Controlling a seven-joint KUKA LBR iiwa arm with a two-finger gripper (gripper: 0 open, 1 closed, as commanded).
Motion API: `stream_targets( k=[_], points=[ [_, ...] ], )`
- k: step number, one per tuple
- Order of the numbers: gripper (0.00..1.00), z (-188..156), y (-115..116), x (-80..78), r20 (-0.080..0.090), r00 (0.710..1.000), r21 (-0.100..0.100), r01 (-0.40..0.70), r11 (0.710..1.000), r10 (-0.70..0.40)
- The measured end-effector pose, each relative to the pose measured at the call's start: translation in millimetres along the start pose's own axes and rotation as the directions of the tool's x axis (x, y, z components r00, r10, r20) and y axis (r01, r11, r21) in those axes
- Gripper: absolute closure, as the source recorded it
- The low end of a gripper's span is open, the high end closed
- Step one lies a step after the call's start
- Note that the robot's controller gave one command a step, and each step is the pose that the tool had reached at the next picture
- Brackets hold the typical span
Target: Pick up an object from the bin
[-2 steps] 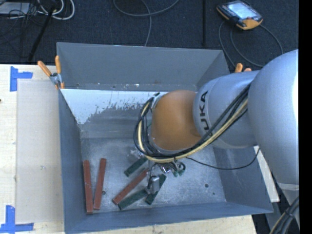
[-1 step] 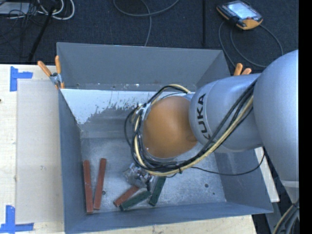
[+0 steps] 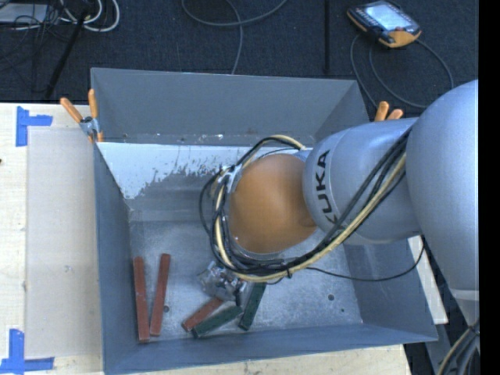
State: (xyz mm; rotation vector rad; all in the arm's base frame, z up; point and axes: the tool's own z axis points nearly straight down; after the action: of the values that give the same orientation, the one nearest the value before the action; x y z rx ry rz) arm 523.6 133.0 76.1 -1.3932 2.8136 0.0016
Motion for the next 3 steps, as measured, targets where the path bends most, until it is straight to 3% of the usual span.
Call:
stream_targets(
  k=[1, 2, 3],
  points=[
    [0.00, -30.8, -14.8, 40.7, -0.002, 0.966, 0.000, 0.260, 0.966, -0.260],
    [0.00, -30.3, -14.1, 40.4, -0.002, 0.966, -0.002, 0.259, 0.966, -0.259],
    [1.00, 0.0, 20.1, 52.6, -0.007, 0.822, -0.007, 0.569, 0.822, -0.570]
  ],
)
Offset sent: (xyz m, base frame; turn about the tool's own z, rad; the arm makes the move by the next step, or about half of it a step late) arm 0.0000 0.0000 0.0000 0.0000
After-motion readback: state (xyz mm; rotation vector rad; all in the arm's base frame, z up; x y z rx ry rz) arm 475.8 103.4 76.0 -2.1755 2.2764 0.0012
